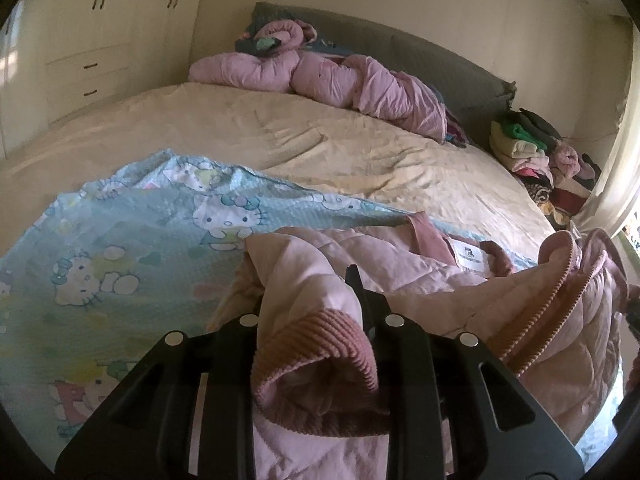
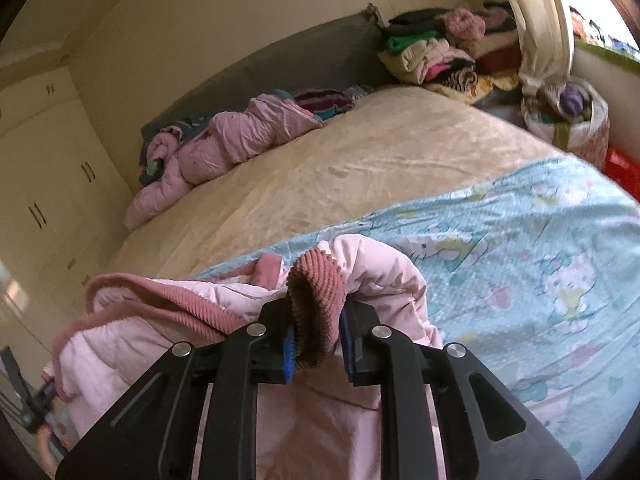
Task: Fold large clothes
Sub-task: 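Open both grippers and lay the folded hem flat on the jacket, then move the open left gripper to the folded edge of the jacket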
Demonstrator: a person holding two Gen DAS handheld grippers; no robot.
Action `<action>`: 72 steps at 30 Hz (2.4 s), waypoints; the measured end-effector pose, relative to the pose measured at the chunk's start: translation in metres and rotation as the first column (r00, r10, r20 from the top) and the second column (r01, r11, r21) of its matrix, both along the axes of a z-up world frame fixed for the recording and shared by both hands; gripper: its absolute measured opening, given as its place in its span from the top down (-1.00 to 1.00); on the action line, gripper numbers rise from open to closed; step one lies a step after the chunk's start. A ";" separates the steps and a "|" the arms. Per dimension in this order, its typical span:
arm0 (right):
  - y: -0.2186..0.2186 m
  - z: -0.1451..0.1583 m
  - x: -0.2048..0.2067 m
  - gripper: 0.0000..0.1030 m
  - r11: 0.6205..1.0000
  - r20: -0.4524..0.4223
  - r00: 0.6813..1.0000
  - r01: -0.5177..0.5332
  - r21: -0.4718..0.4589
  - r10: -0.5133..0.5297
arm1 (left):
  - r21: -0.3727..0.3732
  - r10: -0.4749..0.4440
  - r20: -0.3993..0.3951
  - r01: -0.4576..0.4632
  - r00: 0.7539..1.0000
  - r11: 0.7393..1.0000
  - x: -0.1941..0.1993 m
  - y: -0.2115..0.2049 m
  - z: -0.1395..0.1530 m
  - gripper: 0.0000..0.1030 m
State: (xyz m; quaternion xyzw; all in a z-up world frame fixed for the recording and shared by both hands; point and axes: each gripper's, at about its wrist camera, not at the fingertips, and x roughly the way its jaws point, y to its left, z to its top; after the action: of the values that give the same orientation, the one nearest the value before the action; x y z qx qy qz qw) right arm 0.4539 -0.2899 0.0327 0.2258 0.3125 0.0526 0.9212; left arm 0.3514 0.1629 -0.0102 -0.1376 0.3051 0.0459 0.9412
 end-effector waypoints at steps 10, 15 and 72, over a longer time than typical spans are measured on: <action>0.009 0.004 -0.006 -0.62 0.984 0.020 0.996 -0.086 0.159 0.084 | -0.055 0.004 -0.013 -0.005 1.000 0.998 0.010 0.005 -0.008 0.61; 0.073 0.004 -0.024 -0.64 0.966 -0.006 0.967 -0.255 0.053 0.255 | -0.051 0.006 -0.014 -0.007 1.000 0.999 0.013 0.003 -0.010 0.61; 0.000 -0.041 -0.054 -0.87 0.942 -0.153 0.987 -0.091 -0.322 0.043 | -0.108 -0.060 -0.237 0.035 0.970 0.993 -0.052 0.027 -0.048 -0.81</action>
State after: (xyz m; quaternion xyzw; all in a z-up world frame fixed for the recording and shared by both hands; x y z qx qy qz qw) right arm 0.3995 -0.2898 -0.0083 0.0617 0.3902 0.0149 0.9186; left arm 0.2992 0.1899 -0.0587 -0.1722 0.4219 0.0239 0.8898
